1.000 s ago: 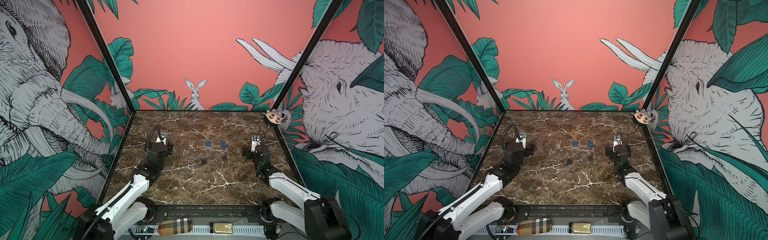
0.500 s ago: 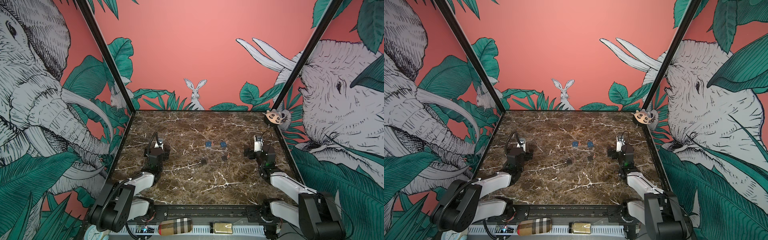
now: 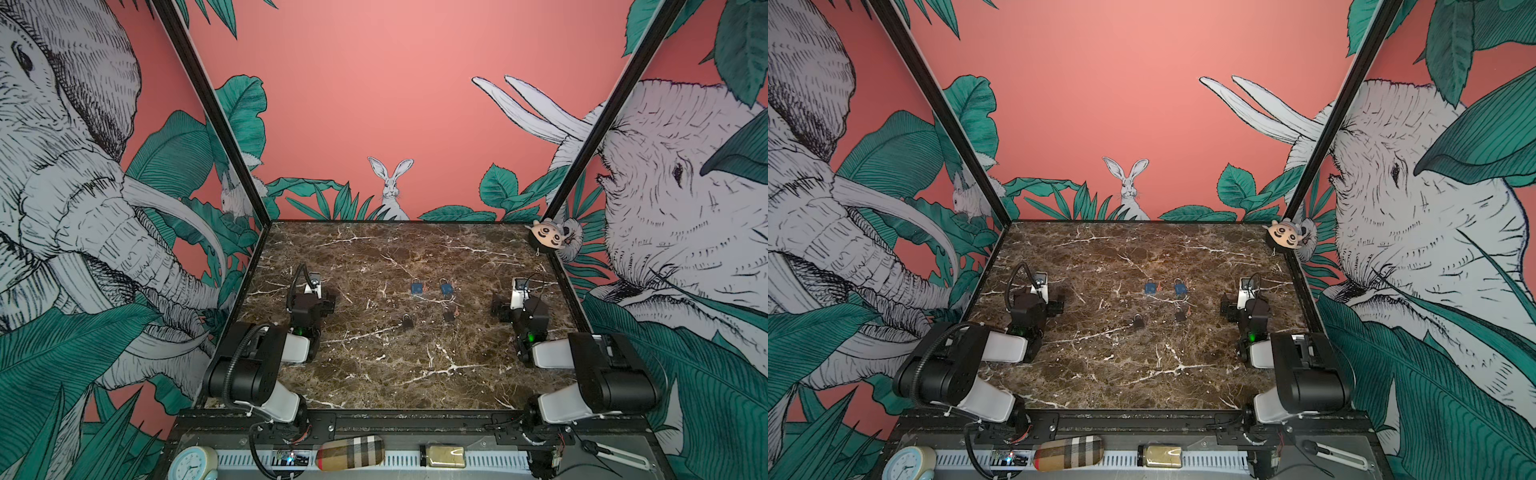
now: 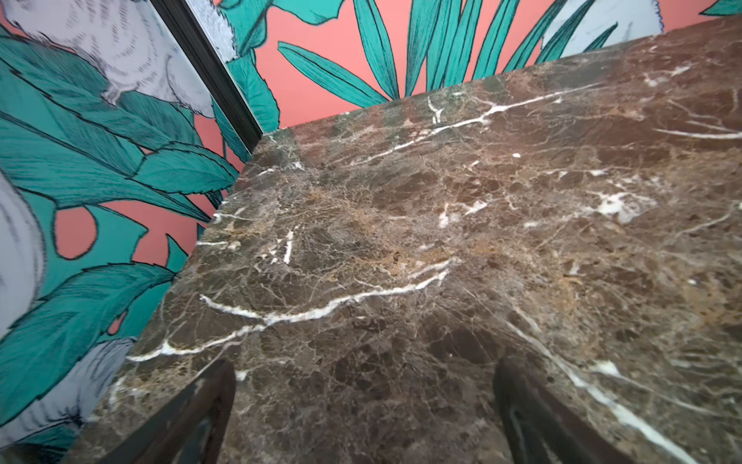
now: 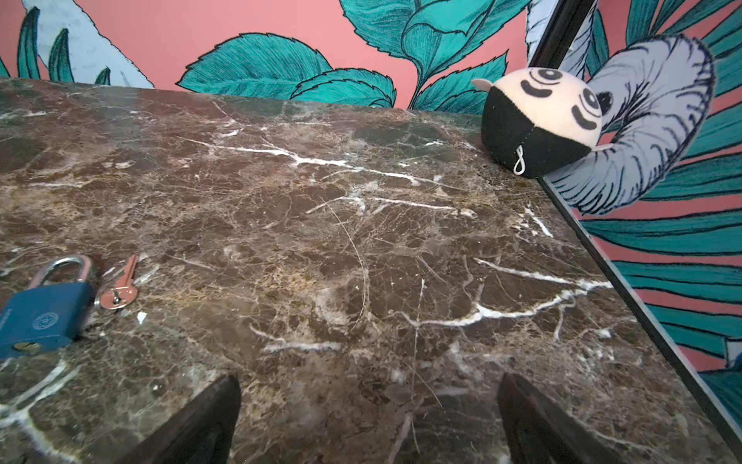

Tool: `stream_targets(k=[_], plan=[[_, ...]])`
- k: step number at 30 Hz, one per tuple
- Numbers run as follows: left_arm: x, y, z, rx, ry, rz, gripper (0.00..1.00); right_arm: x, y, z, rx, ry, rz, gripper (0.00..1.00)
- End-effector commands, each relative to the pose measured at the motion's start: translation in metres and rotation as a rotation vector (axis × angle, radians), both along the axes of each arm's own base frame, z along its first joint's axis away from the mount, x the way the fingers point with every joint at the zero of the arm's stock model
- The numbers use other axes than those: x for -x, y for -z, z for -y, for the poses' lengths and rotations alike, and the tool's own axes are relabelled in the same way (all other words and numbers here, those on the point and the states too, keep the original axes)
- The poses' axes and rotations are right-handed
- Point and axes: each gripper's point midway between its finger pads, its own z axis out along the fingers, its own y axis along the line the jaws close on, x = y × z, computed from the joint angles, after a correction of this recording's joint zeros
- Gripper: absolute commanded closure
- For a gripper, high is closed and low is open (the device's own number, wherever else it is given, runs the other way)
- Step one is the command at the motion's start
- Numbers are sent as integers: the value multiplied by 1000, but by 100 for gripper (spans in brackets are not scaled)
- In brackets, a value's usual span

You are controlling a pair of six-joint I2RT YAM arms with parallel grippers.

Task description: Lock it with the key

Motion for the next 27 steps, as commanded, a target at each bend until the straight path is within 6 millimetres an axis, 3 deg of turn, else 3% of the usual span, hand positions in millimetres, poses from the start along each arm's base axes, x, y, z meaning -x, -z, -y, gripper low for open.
stream_targets(k=[1, 6, 11, 27], plan=[[-9, -19, 4, 30, 39, 92, 1, -10, -27, 0, -12, -6, 138, 1], [-18, -14, 4, 46, 55, 29, 1, -20, -22, -2, -9, -16, 74, 1], [-23, -10, 0, 78, 51, -13, 1, -30, -17, 12, -10, 70, 5, 1], [-24, -8, -5, 108, 48, -31, 0, -30, -17, 11, -10, 64, 3, 1]])
